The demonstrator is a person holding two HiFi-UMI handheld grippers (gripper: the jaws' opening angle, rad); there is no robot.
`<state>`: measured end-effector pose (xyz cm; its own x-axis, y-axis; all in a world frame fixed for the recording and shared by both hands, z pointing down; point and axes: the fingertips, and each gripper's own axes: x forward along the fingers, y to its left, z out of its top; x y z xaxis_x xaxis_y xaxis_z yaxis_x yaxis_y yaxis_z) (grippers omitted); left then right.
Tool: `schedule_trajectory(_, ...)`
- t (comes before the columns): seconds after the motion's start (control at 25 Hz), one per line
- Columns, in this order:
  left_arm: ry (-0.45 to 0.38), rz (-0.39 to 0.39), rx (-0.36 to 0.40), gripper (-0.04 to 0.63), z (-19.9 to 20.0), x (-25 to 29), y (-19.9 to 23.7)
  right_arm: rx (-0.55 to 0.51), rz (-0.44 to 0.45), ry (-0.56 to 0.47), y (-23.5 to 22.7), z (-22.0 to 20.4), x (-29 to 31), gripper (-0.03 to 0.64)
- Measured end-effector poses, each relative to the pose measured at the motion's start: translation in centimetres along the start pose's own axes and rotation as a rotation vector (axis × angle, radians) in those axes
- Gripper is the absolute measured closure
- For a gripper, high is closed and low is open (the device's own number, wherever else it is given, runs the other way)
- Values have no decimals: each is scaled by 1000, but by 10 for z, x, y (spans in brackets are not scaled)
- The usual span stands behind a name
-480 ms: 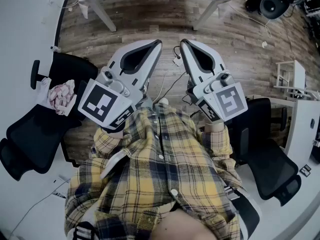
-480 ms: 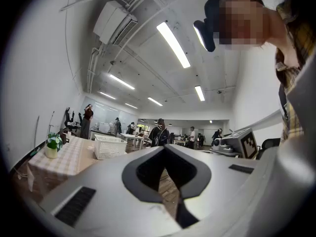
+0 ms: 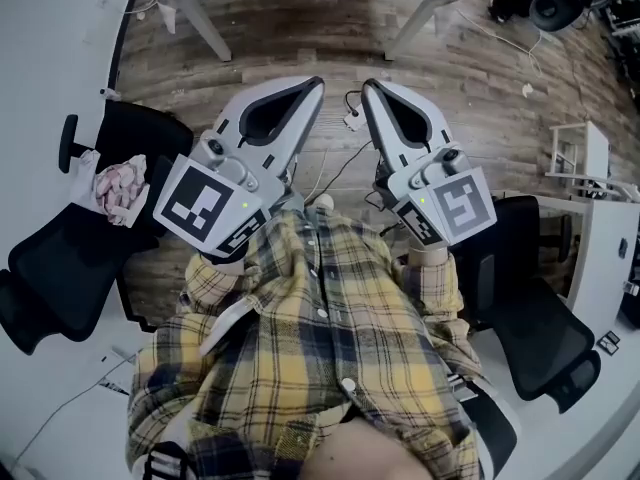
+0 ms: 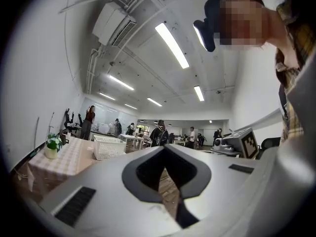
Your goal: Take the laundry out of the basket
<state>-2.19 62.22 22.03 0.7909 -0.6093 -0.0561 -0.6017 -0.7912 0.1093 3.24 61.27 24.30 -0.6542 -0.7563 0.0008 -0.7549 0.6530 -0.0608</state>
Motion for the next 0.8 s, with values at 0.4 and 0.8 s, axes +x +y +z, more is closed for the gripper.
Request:
schedule_trajectory(0.4,6,25,-11,580,-10,-4,-11,-10,17,25,0,-7,-11,618)
schedule_trajectory(0.8,10,-2,-24,580,-12,24,54,-13,-5,51,-30,-16,48,618)
